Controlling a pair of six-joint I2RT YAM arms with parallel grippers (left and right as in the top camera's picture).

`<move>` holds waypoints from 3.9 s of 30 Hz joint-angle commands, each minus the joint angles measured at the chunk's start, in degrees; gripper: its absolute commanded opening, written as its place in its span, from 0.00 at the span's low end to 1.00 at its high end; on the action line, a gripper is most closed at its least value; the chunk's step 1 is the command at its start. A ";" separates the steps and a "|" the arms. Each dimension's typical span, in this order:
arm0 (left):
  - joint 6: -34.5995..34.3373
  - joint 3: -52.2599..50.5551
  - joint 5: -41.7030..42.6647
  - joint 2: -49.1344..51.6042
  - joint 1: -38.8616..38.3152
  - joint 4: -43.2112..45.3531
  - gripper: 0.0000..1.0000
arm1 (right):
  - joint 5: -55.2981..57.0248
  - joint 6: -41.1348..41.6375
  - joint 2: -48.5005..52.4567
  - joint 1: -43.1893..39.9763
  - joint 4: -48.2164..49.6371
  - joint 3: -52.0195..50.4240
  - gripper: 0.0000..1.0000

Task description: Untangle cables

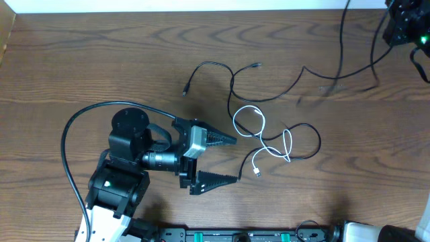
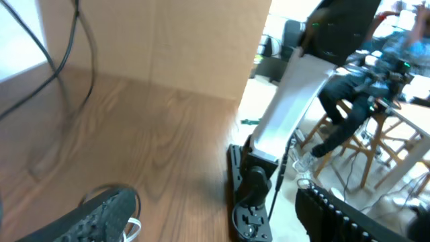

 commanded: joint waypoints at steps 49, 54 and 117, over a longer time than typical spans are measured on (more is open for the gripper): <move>-2.47 0.46 -31.30 5.25 0.22 -22.73 0.79 | 3.04 19.65 32.83 -32.06 -16.17 0.50 0.99; -2.49 0.46 -31.30 5.25 0.22 -22.73 0.80 | 12.57 10.64 32.85 -22.32 -16.90 0.24 0.99; -2.47 0.46 -31.28 5.25 0.22 -24.83 0.79 | 12.92 -37.22 34.84 19.04 2.93 -20.02 0.01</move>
